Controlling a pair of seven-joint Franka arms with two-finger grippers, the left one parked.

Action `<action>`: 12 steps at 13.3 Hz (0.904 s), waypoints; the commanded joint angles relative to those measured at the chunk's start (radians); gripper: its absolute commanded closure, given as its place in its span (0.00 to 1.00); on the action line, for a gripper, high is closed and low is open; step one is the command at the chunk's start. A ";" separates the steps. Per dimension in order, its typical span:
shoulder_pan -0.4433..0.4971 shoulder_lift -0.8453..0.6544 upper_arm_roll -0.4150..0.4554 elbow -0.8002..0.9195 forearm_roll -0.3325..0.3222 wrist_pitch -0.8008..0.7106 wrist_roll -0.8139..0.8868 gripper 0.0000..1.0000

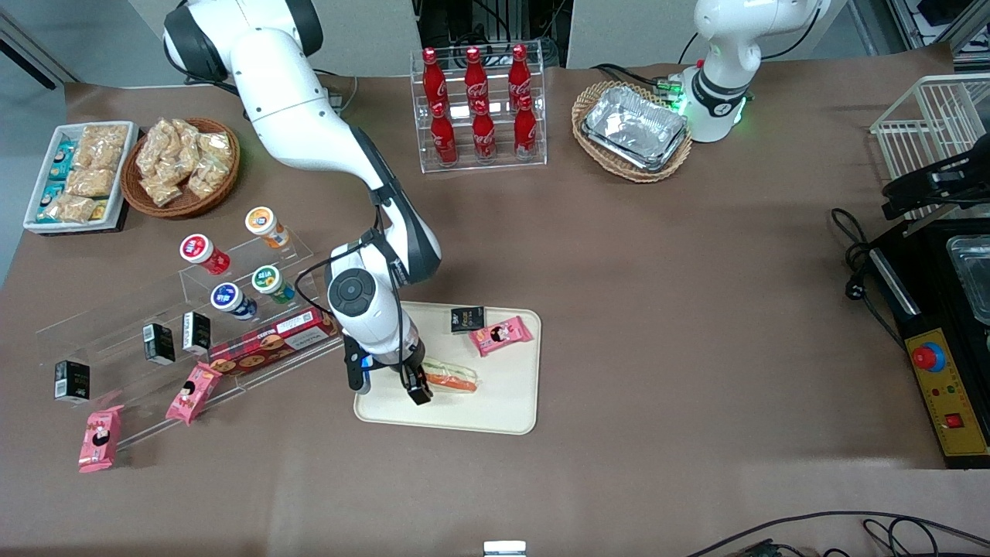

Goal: Place sandwich on tray
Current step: 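Lower the sandwich onto the tray beside the pink snack pack, then open the right gripper and raise it away from the tray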

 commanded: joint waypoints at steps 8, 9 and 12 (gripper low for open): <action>-0.012 -0.241 -0.006 0.148 -0.061 -0.427 -0.210 0.00; -0.012 -0.280 -0.009 0.148 -0.076 -0.464 -0.262 0.00; -0.028 -0.401 -0.008 0.139 -0.181 -0.510 -0.479 0.00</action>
